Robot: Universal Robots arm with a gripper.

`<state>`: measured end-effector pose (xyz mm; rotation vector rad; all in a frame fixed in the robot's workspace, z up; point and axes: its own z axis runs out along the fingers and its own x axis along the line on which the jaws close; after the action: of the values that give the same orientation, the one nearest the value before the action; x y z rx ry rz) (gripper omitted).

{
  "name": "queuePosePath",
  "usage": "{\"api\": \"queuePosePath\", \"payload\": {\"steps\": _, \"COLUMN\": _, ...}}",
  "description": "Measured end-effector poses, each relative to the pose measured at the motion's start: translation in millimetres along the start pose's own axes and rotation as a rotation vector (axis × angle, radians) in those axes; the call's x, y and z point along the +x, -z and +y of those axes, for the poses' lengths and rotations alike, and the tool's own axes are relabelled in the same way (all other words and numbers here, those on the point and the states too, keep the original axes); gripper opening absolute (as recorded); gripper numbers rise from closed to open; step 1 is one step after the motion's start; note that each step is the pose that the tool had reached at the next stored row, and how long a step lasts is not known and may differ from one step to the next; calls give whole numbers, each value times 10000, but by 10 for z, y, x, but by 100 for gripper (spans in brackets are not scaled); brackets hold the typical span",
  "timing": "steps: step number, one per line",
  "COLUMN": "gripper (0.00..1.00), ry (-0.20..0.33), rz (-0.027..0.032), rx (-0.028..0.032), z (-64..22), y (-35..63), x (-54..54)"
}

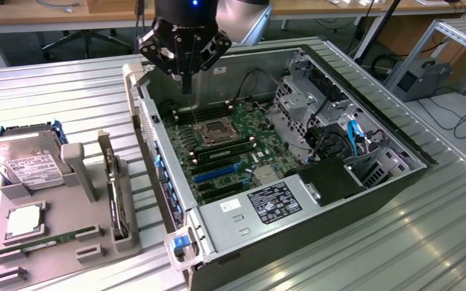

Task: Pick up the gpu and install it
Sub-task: 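Reach for the gpu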

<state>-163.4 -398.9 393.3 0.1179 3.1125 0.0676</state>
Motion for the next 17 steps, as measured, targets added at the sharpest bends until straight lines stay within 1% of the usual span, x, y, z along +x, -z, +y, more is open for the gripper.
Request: {"api": "queuePosePath", "payload": {"steps": 17, "gripper": 11, "ry": -1, "rz": 0, "rx": 0, "z": -3, "y": 1, "x": 40}}
